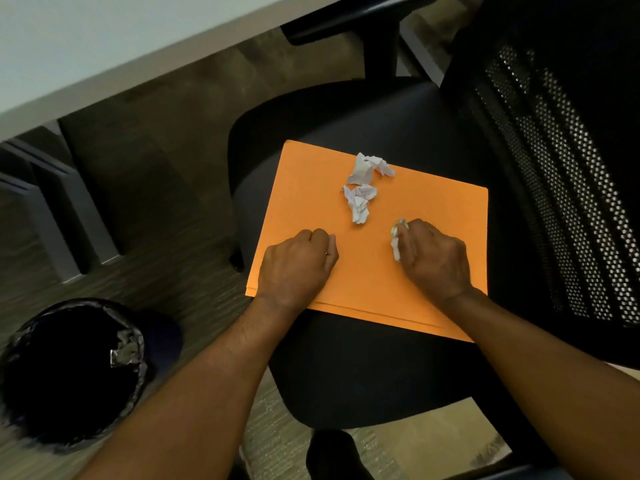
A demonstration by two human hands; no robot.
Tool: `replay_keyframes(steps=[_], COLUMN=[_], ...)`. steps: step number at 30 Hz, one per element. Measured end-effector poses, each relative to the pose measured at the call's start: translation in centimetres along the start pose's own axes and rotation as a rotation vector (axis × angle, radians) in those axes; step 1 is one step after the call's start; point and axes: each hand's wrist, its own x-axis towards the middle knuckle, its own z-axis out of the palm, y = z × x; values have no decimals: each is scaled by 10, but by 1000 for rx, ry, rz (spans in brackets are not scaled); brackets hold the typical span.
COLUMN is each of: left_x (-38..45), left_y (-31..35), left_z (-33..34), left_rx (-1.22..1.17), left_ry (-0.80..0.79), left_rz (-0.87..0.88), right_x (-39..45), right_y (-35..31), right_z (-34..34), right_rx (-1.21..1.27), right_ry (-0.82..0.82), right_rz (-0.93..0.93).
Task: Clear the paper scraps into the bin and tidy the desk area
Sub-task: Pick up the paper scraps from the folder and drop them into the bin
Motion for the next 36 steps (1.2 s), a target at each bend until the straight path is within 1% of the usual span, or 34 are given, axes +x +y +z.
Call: replay_keyframes(steps=[2,5,8,10,14,20,23,27,32,36], left_x=[-6,-11,-9,-8,-16,-56,-92,-159,-252,-303], left_y=[-5,-9,-10,-13,-33,-88,-131,-194,-272,-314], left_z=[-5,-12,-25,-38,-67,-105,-120,-133,-143,-134], left_rx=[-47,-184,-317,-366,-435,-488,-448,-360,-201,-138], left_ry=[65,194,316,370,453,530,587,603,600,597], left_rz=[-28,-140,-247,-295,-375,-452,-491,-608,-732,-868], right_x=[4,12,22,31,51,74,84,82,47,4], right_y=[0,0,-9,-20,-56,-128,-182,-287,-419,-494], right_z=[-4,-11,-22,-28,-31,-19,-6,26,94,156], right_rx=[53,111,142,164,275,370,422,517,702,773], right_ry=[51,114,226,302,392,404,378,314,111,-78], right_rz=[113,277,369,413,430,371,327,237,119,62])
